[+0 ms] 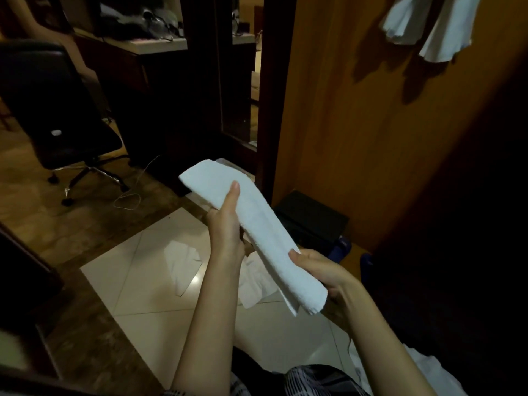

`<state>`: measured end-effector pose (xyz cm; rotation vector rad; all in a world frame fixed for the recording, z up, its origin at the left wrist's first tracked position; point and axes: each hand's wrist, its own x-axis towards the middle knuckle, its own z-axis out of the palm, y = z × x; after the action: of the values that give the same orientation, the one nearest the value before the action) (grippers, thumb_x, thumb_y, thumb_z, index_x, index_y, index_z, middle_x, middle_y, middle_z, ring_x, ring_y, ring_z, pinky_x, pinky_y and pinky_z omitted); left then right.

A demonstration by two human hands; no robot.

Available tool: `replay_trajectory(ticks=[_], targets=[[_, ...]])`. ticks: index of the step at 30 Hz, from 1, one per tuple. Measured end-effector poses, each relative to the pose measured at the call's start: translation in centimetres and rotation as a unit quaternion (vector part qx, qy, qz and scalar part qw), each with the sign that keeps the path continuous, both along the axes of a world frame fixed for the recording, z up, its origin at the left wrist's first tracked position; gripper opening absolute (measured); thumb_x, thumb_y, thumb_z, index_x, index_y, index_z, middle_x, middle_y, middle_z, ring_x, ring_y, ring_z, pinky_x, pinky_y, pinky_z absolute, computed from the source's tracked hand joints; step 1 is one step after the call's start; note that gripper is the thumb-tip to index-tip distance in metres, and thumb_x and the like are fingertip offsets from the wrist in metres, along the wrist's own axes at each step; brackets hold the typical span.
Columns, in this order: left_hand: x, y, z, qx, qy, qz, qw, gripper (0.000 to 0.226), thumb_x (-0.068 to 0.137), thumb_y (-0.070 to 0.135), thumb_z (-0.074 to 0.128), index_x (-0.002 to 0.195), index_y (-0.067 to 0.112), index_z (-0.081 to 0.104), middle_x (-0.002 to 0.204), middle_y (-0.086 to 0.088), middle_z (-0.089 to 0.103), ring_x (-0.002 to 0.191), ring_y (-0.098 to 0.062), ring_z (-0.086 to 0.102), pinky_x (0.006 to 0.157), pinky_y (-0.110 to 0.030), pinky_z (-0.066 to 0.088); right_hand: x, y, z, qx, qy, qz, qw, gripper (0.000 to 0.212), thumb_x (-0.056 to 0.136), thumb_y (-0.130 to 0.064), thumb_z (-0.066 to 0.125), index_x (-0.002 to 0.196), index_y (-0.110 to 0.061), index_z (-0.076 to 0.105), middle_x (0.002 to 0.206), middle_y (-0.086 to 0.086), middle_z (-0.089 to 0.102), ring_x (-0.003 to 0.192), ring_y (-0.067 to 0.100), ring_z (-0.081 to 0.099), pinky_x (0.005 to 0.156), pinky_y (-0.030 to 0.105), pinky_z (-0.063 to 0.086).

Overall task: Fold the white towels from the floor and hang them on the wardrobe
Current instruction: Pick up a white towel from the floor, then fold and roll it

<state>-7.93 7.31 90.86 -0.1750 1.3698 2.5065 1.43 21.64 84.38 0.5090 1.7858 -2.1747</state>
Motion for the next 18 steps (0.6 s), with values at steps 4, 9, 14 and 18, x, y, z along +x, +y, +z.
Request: replay_trajectory(ticks=[4,9,14,18], targets=[[-0.4,-0.1,-1.1,-0.002,-0.025,0.027,0.999,0.038,0.091,0.028,0.062,0.125,0.016,0.051,0.099,0.005,0.064,0.084,-0.009,0.062,0.050,-0.017,0.050,0.8,1.7,0.7,0.034,0.010,0.040,0.999,0.054,0.061,-0.041,0.082,0.102,-0.011,0.064,0.089,-0.002,0.073,0.083,0.014,0.068,0.068,0.023,0.052],[-1.1,-0.2,-2.4,-0.012,-0.046,0.053,0.997,0.034,0.090,0.031,0.063,0.119,0.015,0.054,0.103,0.002,0.065,0.089,-0.012,0.063,0.064,-0.025,0.050,1.7,3.3,0.8,0.047,0.015,0.074,0.996,0.068,0.053,-0.025,0.083,0.116,-0.010,0.062,0.113,0.009,0.068,0.102,0.022,0.065,0.082,0.031,0.051],[-1.4,-0.1,-2.7,-0.015,-0.038,0.079,0.996,0.028,0.092,0.030,0.061,0.116,0.018,0.053,0.101,0.004,0.064,0.089,-0.010,0.063,0.063,-0.023,0.051,2.0,3.8,1.2,-0.065,-0.007,-0.055,0.996,0.099,0.030,-0.029,0.098,0.118,-0.003,0.060,0.106,0.015,0.069,0.091,0.023,0.070,0.068,0.030,0.057],[-1.5,0.4,-2.9,-0.013,-0.049,0.109,0.993,0.032,0.090,0.030,0.063,0.118,0.017,0.053,0.101,0.006,0.063,0.093,-0.010,0.062,0.072,-0.023,0.051,1.7,2.7,2.8,-0.117,-0.028,-0.209,0.971,0.050,0.074,-0.014,0.073,0.119,-0.001,0.055,0.088,0.011,0.070,0.076,0.020,0.069,0.051,0.023,0.056]])
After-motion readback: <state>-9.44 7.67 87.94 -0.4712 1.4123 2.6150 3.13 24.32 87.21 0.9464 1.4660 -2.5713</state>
